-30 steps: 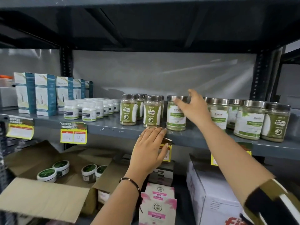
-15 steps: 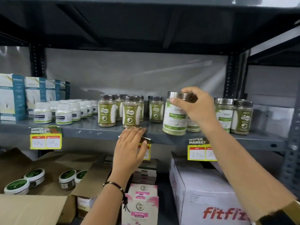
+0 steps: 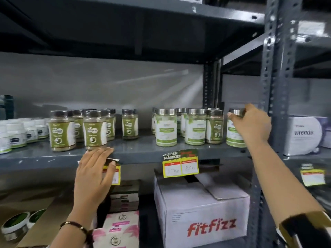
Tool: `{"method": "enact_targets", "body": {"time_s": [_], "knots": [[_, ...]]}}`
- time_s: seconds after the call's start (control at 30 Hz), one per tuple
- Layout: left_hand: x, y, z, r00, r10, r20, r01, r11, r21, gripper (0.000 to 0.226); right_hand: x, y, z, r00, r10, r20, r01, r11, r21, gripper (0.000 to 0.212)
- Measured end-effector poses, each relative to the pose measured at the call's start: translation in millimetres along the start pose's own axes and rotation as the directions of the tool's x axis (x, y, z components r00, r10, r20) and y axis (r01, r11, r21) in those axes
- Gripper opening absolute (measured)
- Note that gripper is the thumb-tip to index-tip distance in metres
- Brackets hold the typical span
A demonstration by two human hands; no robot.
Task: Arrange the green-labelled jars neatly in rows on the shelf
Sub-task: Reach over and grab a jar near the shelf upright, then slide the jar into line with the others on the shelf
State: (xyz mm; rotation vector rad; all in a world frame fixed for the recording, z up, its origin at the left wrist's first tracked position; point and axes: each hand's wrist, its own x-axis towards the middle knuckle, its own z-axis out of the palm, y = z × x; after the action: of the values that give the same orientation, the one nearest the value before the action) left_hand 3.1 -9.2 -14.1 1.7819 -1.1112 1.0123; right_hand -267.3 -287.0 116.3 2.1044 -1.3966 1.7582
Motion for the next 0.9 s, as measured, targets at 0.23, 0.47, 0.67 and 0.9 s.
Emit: {"method": "enact_targets", "body": {"time_s": [0.23, 0.47, 0.67, 0.9], "knots": [[-1.1, 0.0, -0.2, 1.000, -0.009, 0.001, 0.009, 1.000, -0.001, 0.047, 23.2, 5.2, 22.9, 0.983, 0.026, 0.180, -0.019, 0.999, -0.039, 0.050], [-1.4, 0.0, 0.0, 1.000, -0.006, -0.002, 0.006, 1.000, -0.004, 0.047, -0.3, -12.4, 12.8, 0.946, -0.319, -0.056, 0.319, 0.948, -0.015, 0.038], [-1.5, 0.0, 0.4, 1.000, -0.014, 0.001, 0.014, 1.000, -0.001, 0.046, -25.6, -17.4, 31.9, 0.948, -0.307, 0.084, 0.301, 0.951, 0.074, 0.052], [-1.7, -5.8, 1.2, 1.000, -0.013, 0.017, 0.013, 1.000, -0.002, 0.044, -60.9, -23.0, 38.4, 0.967, -0.223, -0.126, 0.253, 0.906, 0.340, 0.052]]}}
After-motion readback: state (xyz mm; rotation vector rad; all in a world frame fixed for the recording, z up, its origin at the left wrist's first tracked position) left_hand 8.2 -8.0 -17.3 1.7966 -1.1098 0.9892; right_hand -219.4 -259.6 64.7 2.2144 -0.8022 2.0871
